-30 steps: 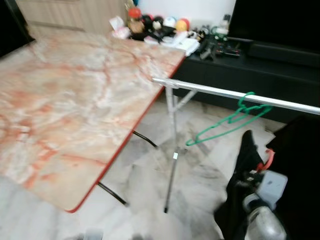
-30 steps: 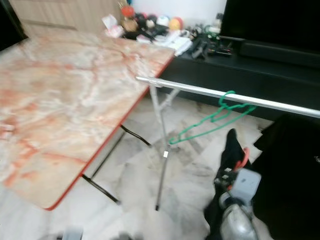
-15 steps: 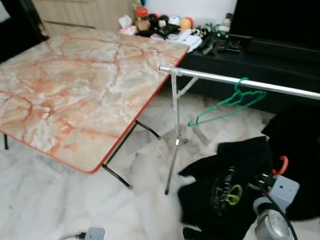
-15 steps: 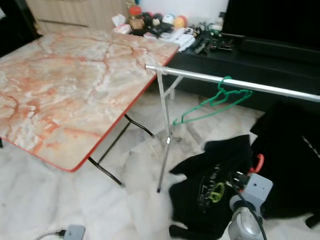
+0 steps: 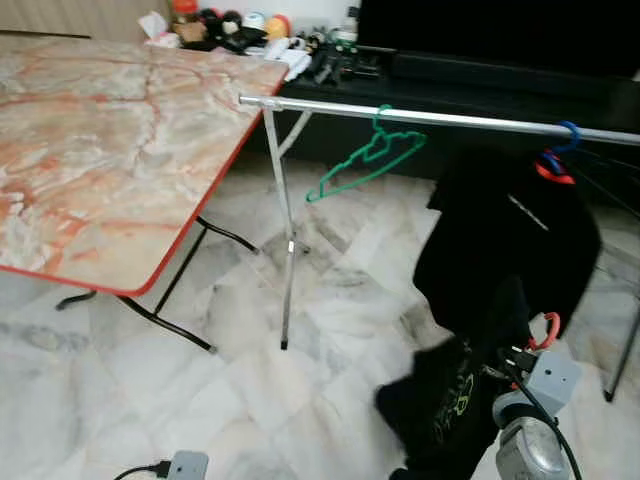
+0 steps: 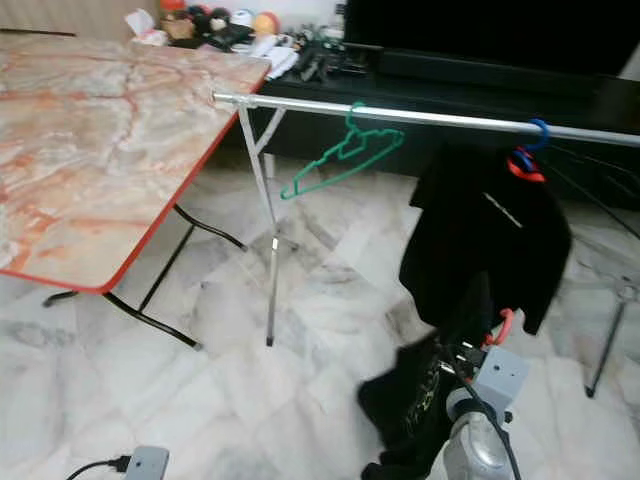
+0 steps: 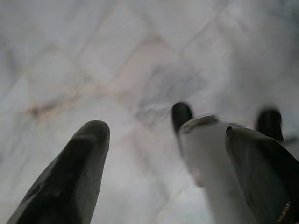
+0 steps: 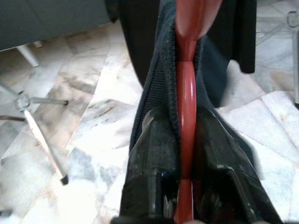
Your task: Hang hanger
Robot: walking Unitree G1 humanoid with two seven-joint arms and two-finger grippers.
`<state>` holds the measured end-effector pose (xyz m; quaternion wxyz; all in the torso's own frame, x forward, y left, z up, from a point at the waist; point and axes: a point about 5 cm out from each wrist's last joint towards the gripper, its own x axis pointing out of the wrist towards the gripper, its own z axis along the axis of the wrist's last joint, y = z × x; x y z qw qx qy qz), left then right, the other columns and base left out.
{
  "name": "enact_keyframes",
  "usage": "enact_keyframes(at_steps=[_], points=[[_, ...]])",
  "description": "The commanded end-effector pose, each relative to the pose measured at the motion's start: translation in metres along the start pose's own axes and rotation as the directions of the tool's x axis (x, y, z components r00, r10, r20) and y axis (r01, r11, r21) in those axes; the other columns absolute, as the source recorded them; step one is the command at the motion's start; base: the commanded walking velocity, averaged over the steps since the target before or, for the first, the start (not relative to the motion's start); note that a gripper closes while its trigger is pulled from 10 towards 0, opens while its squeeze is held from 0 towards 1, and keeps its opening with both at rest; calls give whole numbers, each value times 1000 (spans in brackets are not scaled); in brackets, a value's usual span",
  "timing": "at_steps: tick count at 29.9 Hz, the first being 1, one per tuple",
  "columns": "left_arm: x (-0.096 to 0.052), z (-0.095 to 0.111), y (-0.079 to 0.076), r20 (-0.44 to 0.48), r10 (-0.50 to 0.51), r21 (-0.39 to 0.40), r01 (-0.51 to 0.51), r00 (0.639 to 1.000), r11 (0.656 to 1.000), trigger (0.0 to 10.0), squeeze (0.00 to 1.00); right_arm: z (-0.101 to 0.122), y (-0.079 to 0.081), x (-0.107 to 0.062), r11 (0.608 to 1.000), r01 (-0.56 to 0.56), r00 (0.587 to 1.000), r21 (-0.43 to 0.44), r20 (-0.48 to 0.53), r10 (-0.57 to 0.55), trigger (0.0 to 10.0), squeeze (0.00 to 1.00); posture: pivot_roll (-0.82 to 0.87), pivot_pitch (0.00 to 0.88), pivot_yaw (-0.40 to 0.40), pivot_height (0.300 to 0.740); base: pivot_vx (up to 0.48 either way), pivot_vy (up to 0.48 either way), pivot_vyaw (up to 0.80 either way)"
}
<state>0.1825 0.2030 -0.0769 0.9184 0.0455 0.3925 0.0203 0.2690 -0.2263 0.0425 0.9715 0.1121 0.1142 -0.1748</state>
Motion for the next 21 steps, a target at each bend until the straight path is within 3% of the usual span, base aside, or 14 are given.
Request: enact_keyframes(at_steps=[1, 5, 21], points=[[-3, -11, -1, -34, 3, -19, -3, 999, 1000, 10000, 0, 7, 1, 3, 1000, -8, 999, -1, 35, 8, 10000, 0, 25, 176, -2, 740, -352, 0, 0], [-3, -11, 0, -34, 7, -18, -7, 999, 1000, 10000, 0, 8, 4, 5, 1000, -17, 999, -6, 31, 17, 10000, 0, 23, 171, -5, 740, -344, 0, 0], [-3, -10, 3, -32, 15, -13, -16, 999, 1000, 10000, 0, 11, 3, 14, 999, -3, 1000, -37, 10, 3, 10000, 0, 31, 178, 2, 740, 0, 0, 0]])
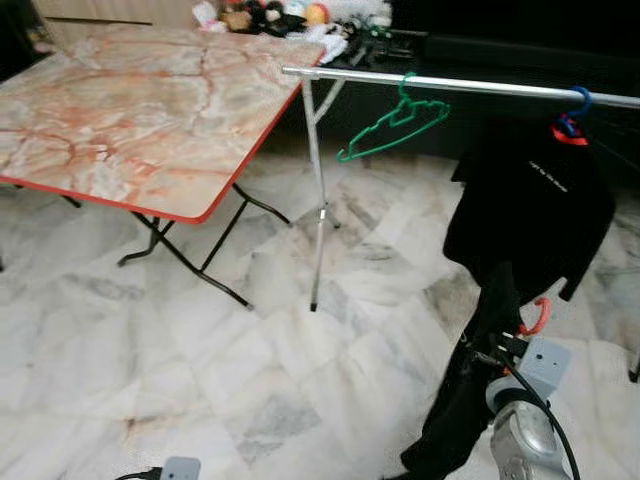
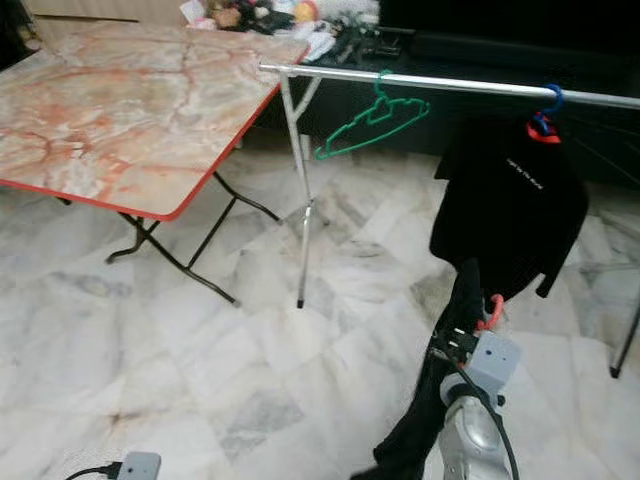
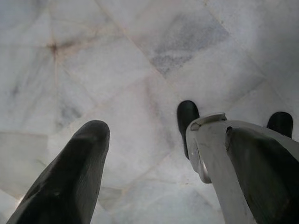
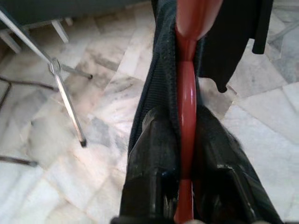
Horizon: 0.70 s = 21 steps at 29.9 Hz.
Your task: Hang hanger
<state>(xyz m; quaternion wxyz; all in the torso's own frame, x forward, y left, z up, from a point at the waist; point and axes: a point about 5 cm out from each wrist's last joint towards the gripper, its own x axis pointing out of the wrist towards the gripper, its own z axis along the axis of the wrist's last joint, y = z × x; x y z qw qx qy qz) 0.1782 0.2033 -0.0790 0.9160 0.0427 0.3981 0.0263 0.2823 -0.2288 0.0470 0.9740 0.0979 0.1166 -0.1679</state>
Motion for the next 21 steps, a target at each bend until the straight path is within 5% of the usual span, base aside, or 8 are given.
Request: enact_keyframes(at_steps=[1, 5, 10, 12, 17, 18, 21], points=[[-1, -4, 4, -16, 8, -5, -8, 1000, 1000, 10000, 0, 3, -1, 3, 1000, 8, 1000, -7, 8, -7, 10000, 0, 33, 177, 2, 740, 0, 0, 0], [1, 7, 3, 34, -7, 17, 6, 999, 1000, 10000, 0, 6, -1, 7, 999, -13, 1000, -33, 1, 13, 10000, 0, 29, 174, 6, 740, 0, 0, 0], [5, 39, 11, 193, -30, 104, 10, 981, 995, 10000, 0, 10, -5, 15, 964, -167, 984, -206, -94, 150, 10000, 0, 11, 175, 14, 740, 0, 0, 0], [5, 66, 14, 298, -73, 168, 23, 952, 986, 10000, 0, 9, -9, 16, 901, -282, 956, -331, -176, 234, 10000, 0, 11, 175, 14, 740, 0, 0, 0], [4, 99, 3, 386, -223, 305, 104, 895, 947, 10000, 0, 8, -12, 15, 835, -419, 902, -358, -273, 336, 10000, 0, 8, 170, 13, 740, 0, 0, 0], [4, 110, -7, 389, -308, 380, 154, 868, 912, 10000, 0, 10, -9, 13, 783, -505, 858, -363, -312, 408, 10000, 0, 3, 171, 12, 740, 0, 0, 0], [4, 118, -16, 382, -365, 415, 195, 849, 889, 10000, 0, 12, 0, 7, 684, -627, 777, -373, -362, 515, 10000, 0, 1, 167, 13, 740, 0, 0, 0]])
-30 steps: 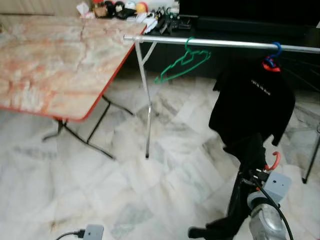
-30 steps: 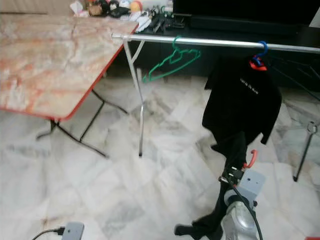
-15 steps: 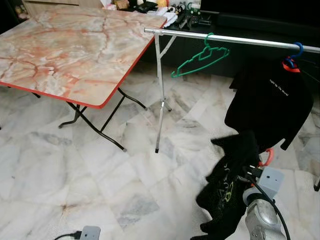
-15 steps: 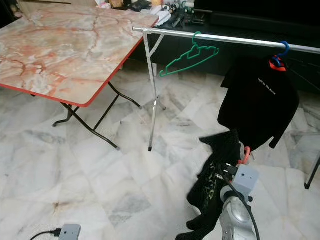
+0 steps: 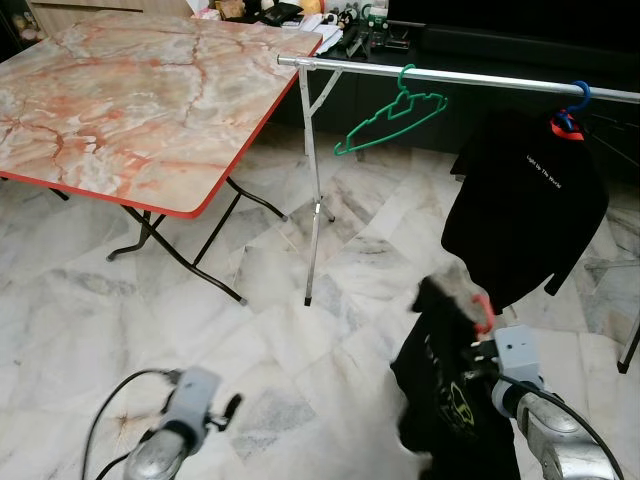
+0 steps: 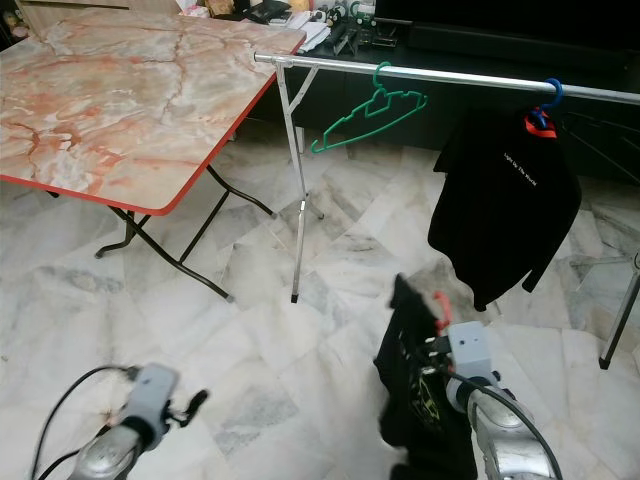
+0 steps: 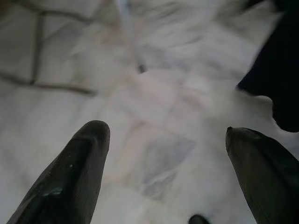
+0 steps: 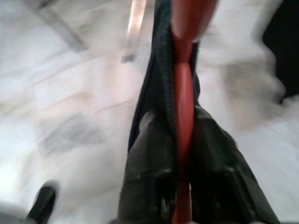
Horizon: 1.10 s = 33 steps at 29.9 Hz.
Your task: Hang hanger
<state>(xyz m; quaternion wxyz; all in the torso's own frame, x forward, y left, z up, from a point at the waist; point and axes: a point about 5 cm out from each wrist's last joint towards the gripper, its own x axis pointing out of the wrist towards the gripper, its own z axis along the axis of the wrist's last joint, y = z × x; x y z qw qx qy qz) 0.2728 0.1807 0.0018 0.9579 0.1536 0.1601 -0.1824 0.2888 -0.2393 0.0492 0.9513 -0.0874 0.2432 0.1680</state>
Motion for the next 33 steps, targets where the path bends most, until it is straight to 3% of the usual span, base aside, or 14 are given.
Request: enact_keyframes(at_steps=[1, 5, 6, 8, 10, 14, 18, 23, 31, 33], points=[[4, 5, -9, -4, -97, 80, 97, 995, 992, 10000, 0, 11, 12, -5, 973, -191, 981, -128, 1, 192, 10000, 0, -3, 168, 9, 740, 0, 0, 0], [12, 21, -19, 28, -225, 152, 218, 974, 964, 10000, 0, 13, 11, -17, 892, -371, 929, -259, -93, 359, 10000, 0, -3, 171, -2, 740, 0, 0, 0], [14, 26, -24, 25, -285, 203, 274, 958, 940, 10000, 0, 17, 9, -22, 864, -408, 913, -296, -107, 395, 10000, 0, -4, 176, -7, 740, 0, 0, 0], [15, 28, -25, 24, -298, 232, 285, 954, 930, 10000, 0, 19, 8, -23, 857, -418, 908, -300, -109, 404, 10000, 0, -2, 183, -11, 740, 0, 0, 0], [19, 38, -31, 25, -367, 299, 343, 930, 890, 10000, 0, 32, 5, -31, 818, -462, 885, -341, -113, 452, 10000, 0, -9, 192, -12, 740, 0, 0, 0], [21, 43, -31, 13, -404, 298, 382, 915, 875, 10000, 0, 42, 3, -36, 801, -461, 884, -382, -117, 453, 10000, 0, -19, 202, -1, 740, 0, 0, 0], [23, 44, -34, -25, -475, 308, 458, 880, 834, 10000, 0, 51, 11, -44, 753, -512, 849, -414, -108, 518, 10000, 0, -27, 210, 9, 740, 0, 0, 0], [22, 37, -35, -106, -504, 344, 507, 857, 790, 10000, 0, 56, 15, -52, 722, -536, 830, -438, -115, 546, 10000, 0, -34, 218, 21, 740, 0, 0, 0], [26, 53, -34, -30, -526, 328, 505, 850, 798, 10000, 0, 54, 15, -61, 703, -548, 823, -453, -143, 549, 10000, 0, -38, 228, 34, 740, 0, 0, 0], [26, 54, -35, -43, -549, 325, 531, 835, 782, 10000, 0, 55, 15, -62, 704, -547, 824, -454, -141, 549, 10000, 0, -38, 230, 35, 740, 0, 0, 0]])
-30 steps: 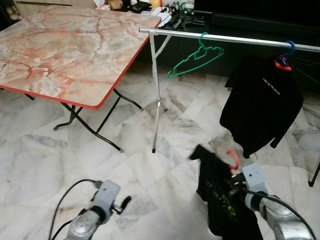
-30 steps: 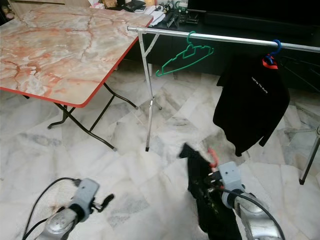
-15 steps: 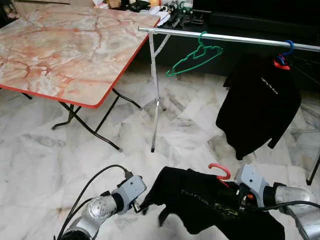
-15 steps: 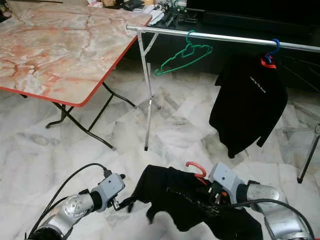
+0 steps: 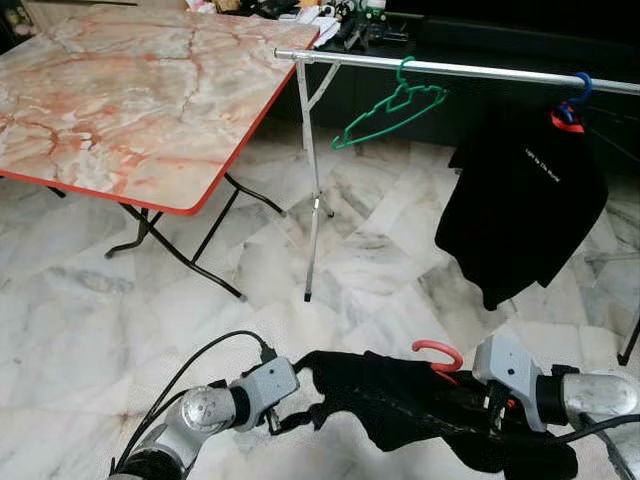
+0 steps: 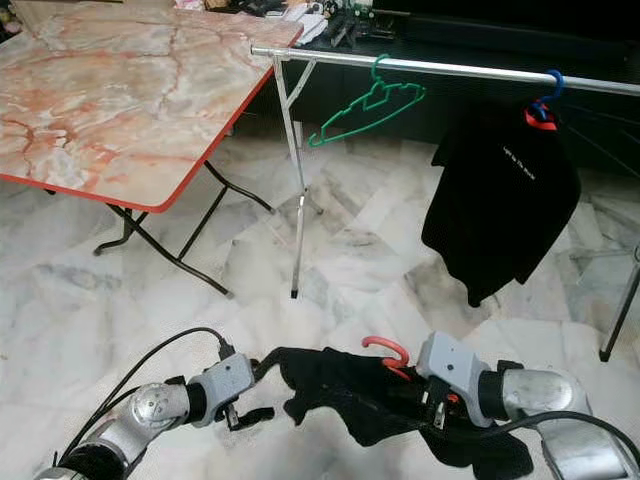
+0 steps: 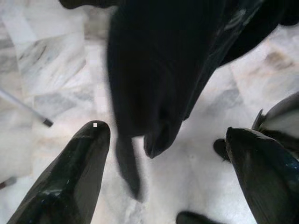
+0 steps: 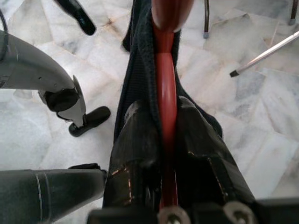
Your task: Hang hanger
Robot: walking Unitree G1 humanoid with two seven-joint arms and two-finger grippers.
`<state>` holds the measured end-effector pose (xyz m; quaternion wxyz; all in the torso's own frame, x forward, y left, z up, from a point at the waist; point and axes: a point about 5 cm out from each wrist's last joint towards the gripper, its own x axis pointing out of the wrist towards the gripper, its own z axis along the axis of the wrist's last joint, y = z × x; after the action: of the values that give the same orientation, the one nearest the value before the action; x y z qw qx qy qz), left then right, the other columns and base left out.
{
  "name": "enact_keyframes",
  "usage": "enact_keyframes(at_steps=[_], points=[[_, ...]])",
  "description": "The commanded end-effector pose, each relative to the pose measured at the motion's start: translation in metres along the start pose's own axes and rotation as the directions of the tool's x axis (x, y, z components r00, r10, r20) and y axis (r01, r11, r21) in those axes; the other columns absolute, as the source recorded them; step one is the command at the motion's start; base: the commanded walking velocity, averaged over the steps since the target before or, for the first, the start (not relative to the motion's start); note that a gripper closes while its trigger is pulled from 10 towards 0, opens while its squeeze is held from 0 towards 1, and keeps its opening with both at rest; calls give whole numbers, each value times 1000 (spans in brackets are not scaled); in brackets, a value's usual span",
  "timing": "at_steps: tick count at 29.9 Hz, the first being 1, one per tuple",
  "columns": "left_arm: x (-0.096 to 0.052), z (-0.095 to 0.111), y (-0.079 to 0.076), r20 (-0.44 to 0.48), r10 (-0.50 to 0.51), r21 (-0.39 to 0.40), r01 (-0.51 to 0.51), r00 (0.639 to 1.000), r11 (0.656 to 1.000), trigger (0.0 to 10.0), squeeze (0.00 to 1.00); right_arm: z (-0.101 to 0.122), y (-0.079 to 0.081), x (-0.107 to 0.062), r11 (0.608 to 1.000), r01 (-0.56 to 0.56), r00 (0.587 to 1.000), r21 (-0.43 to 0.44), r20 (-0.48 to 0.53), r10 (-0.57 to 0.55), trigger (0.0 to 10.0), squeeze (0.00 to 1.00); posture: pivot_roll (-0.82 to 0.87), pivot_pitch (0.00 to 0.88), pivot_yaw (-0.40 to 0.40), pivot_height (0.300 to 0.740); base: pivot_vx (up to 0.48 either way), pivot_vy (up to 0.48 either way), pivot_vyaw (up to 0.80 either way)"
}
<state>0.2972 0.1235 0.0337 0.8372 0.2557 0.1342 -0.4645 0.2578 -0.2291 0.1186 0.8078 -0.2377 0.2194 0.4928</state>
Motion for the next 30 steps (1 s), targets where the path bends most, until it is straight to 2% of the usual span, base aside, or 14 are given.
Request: enact_keyframes(at_steps=[1, 5, 12, 16, 19, 21, 26, 30], points=[[1, 0, -3, 1, -49, 4, 49, 999, 999, 10000, 0, 6, -1, -5, 1000, 1, 1000, -19, 20, -1, 10000, 0, -40, 233, 36, 740, 0, 0, 0], [3, 2, -11, 3, -141, 43, 140, 990, 989, 10000, 0, 8, -2, -7, 999, -13, 1000, -49, -6, 12, 10000, 0, -43, 240, 33, 740, 0, 0, 0], [0, 4, -5, -3, -161, 61, 161, 987, 985, 10000, 0, 16, -3, -13, 998, -3, 1000, -61, 10, 4, 10000, 0, -54, 252, 47, 740, 0, 0, 0], [2, 6, 1, 1, -107, 44, 107, 994, 993, 10000, 0, 15, -1, -14, 999, -8, 1000, -52, 6, 8, 10000, 0, -59, 252, 48, 740, 0, 0, 0], [3, 11, 14, 28, 26, 8, -26, 999, 1000, 10000, 0, 17, 2, -14, 998, -16, 1000, -54, 12, 16, 10000, 0, -65, 252, 47, 740, 0, 0, 0], [2, 12, 17, 43, 54, -12, -54, 998, 998, 10000, 0, 17, 2, -15, 998, -15, 1000, -53, 9, 16, 10000, 0, -69, 251, 44, 740, 0, 0, 0], [-2, 5, 19, 8, 79, -32, -79, 997, 996, 10000, 0, 17, 1, -15, 998, -15, 1000, -59, 7, 16, 10000, 0, -73, 245, 39, 740, 0, 0, 0], [0, -2, 13, -19, 81, -61, -82, 997, 995, 10000, 0, 28, -2, -19, 998, -16, 999, -66, 49, 19, 10000, 0, -82, 235, 28, 740, 0, 0, 0]])
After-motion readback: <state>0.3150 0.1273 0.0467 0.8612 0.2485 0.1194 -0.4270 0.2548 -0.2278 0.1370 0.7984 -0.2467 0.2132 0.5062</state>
